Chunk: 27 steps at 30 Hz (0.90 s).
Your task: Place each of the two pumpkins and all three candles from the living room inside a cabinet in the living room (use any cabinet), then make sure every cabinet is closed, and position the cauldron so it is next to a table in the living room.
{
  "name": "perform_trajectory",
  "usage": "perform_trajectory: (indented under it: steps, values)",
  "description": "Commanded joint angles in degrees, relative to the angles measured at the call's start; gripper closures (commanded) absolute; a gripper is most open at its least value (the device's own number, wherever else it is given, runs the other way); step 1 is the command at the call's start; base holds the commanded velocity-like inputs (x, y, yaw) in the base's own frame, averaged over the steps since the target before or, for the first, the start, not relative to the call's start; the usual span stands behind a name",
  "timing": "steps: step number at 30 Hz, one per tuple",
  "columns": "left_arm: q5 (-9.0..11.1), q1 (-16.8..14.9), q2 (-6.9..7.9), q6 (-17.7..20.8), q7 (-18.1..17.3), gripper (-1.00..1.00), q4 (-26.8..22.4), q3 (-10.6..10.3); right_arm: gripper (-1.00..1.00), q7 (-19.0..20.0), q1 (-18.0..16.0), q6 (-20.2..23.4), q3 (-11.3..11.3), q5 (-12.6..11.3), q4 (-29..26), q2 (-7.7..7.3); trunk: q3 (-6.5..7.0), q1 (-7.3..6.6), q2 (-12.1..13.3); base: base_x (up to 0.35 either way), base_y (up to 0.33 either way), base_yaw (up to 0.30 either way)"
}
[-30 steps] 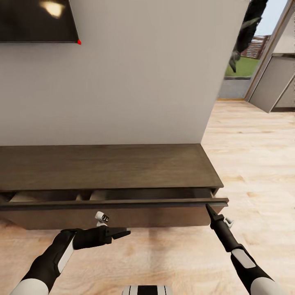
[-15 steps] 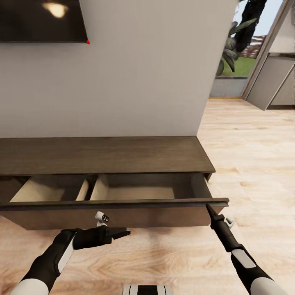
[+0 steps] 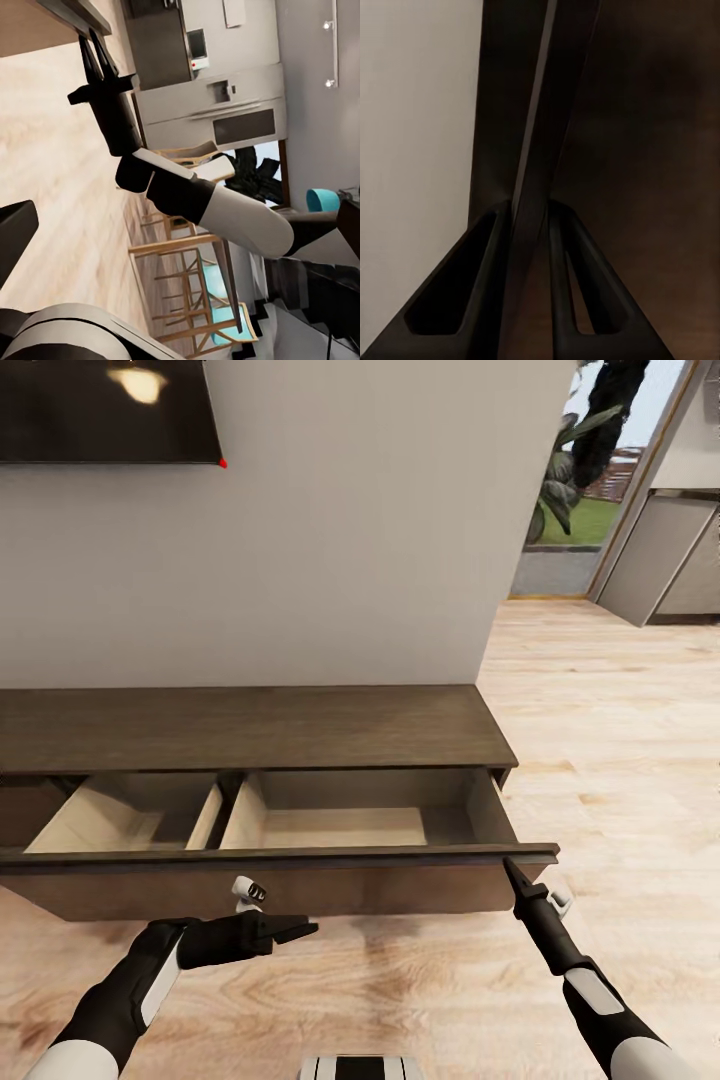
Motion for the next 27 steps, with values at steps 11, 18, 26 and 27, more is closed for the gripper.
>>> perform_trajectory:
  steps: [11,18,26,27]
  values:
    - [0.27,-0.03,0.06,0.60,-0.09,-1.00,0.01,-0.22,1.00,0.14,0.01,0.51,0.92,0.16,0.78,-0.05,-0.05,-0.02,-0.01,-0.038,0.000,0.000]
    - [0.27,-0.03,0.06,0.60,-0.07,-1.00,0.01,-0.16,1.00,0.13,0.01,0.46,0.95,0.16,0.78,-0.12,-0.05,-0.02,-0.01,-0.066,0.000,0.000]
    - [0.27,-0.03,0.06,0.60,-0.07,-1.00,0.01,-0.16,1.00,0.12,0.01,0.46,0.92,0.16,0.78,-0.15,-0.05,-0.02,-0.01,-0.004,0.000,0.000]
    - [0.27,-0.03,0.06,0.60,-0.07,-1.00,0.01,-0.16,1.00,0.11,0.01,0.47,0.92,0.16,0.78,-0.14,-0.05,-0.02,-0.01,-0.017,0.000,0.000]
